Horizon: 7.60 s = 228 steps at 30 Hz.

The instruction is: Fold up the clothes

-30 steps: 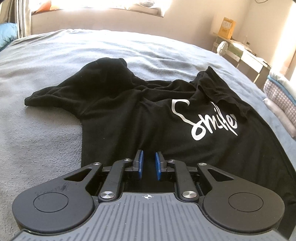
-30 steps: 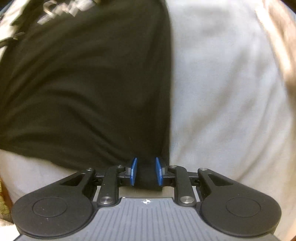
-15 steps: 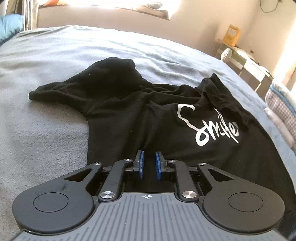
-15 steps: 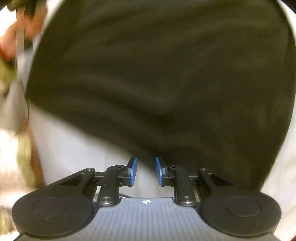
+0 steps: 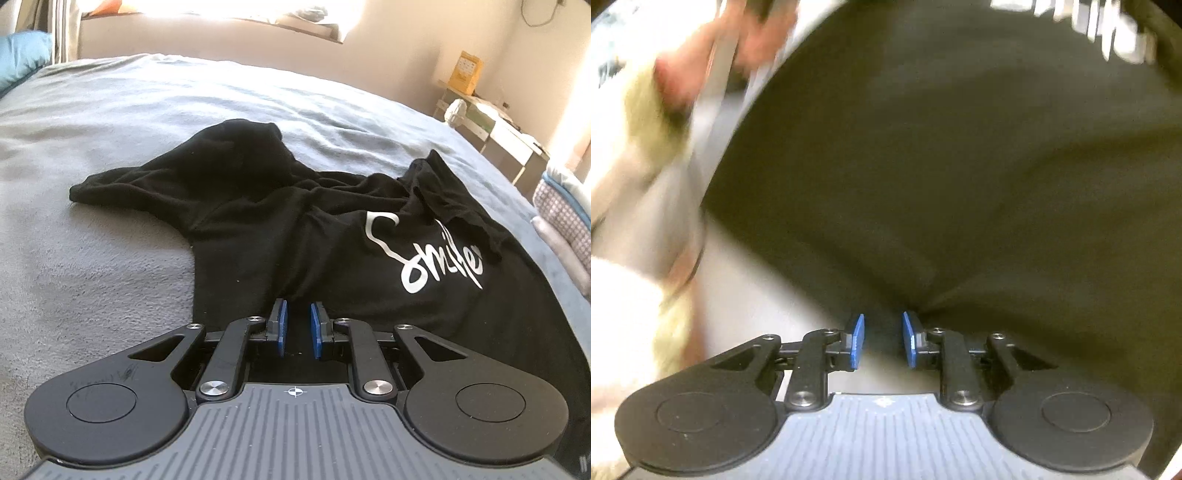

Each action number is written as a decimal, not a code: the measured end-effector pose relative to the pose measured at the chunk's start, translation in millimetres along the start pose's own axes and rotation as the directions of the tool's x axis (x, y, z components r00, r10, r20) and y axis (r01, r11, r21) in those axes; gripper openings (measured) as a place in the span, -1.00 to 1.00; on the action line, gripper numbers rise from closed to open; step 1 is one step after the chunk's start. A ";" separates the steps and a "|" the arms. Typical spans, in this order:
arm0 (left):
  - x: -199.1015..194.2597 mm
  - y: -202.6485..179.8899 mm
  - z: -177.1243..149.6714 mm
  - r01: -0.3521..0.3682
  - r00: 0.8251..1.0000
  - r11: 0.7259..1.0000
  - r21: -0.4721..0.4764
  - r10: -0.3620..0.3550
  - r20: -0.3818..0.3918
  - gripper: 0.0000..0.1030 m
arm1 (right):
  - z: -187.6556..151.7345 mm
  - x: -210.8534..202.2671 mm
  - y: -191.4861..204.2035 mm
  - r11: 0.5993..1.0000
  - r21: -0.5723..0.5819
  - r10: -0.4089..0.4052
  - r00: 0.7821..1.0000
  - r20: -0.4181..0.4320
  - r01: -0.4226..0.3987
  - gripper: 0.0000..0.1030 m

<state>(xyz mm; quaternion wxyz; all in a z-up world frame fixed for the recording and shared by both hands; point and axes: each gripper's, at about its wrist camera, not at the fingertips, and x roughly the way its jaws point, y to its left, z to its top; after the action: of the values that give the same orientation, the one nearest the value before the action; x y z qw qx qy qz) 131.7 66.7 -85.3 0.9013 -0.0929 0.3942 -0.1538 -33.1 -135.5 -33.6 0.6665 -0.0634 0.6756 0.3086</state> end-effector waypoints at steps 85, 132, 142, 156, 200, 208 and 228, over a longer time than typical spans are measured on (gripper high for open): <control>-113.0 -115.3 -144.4 0.274 0.927 0.893 0.358 -0.146 -0.345 -0.51 | -114.3 -22.2 -92.9 0.970 0.241 -0.134 0.874 0.467 0.020 -0.79; -135.8 -124.8 -167.9 0.306 0.929 0.823 0.478 -0.148 -0.339 -0.38 | -96.6 28.1 35.2 0.782 -0.501 -0.162 0.897 0.411 0.371 -0.72; -134.7 -126.5 -167.0 0.305 0.933 0.818 0.488 -0.153 -0.326 -0.38 | -88.9 11.0 22.5 0.845 -0.431 -0.115 0.895 0.430 0.316 -1.00; -138.1 -120.0 -152.6 0.258 0.952 0.860 0.439 -0.151 -0.265 -0.44 | -61.9 -20.0 -14.1 0.957 -0.255 -0.003 0.882 0.471 0.139 -1.00; -113.9 -56.2 -120.8 0.204 0.925 0.979 -0.023 -0.200 -0.321 -0.64 | -61.6 37.2 51.0 0.755 -0.602 0.013 0.911 0.411 0.260 -0.91; -101.2 -36.1 -112.3 0.232 0.886 0.959 -0.164 -0.278 -0.371 -0.64 | -54.3 40.0 58.9 0.725 -0.641 0.040 0.914 0.404 0.252 -0.66; -93.8 -31.6 -108.8 0.246 0.871 0.949 -0.196 -0.305 -0.386 -0.64 | -45.7 43.2 68.1 0.747 -0.641 0.075 0.935 0.346 0.177 -1.00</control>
<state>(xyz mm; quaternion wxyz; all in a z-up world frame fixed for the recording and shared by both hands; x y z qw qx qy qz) -15.4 65.1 -85.4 0.7579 -0.1772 0.5674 -0.2687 -110.8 -89.9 -55.2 0.7180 -0.2584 0.3902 0.5153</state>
